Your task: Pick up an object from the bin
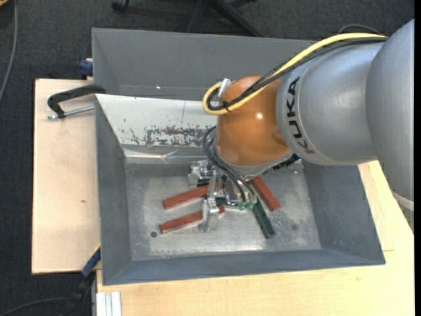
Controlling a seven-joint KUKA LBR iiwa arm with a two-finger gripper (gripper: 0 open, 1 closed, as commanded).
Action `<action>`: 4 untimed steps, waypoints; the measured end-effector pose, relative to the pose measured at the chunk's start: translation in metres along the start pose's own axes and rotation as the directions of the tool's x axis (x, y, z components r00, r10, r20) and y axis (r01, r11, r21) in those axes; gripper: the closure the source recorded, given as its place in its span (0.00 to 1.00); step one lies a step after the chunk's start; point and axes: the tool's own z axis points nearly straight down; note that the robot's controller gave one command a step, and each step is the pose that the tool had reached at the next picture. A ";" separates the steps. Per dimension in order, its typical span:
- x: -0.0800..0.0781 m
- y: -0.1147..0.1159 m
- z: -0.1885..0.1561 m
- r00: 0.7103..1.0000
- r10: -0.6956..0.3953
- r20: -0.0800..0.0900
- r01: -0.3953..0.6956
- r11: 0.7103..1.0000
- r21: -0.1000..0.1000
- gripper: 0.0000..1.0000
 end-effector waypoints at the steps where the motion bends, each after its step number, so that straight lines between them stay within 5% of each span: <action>1: 0.004 -0.007 0.070 0.996 -0.084 0.002 0.084 0.996 -0.001 0.00; 2: 0.017 -0.005 0.064 0.998 -0.060 0.014 0.060 0.998 -0.002 1.00; 4: 0.017 -0.005 0.062 0.998 -0.060 0.012 0.060 0.998 -0.002 1.00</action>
Offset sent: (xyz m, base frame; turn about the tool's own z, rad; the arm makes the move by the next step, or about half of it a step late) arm -0.0202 -0.0091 -0.0695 -0.0596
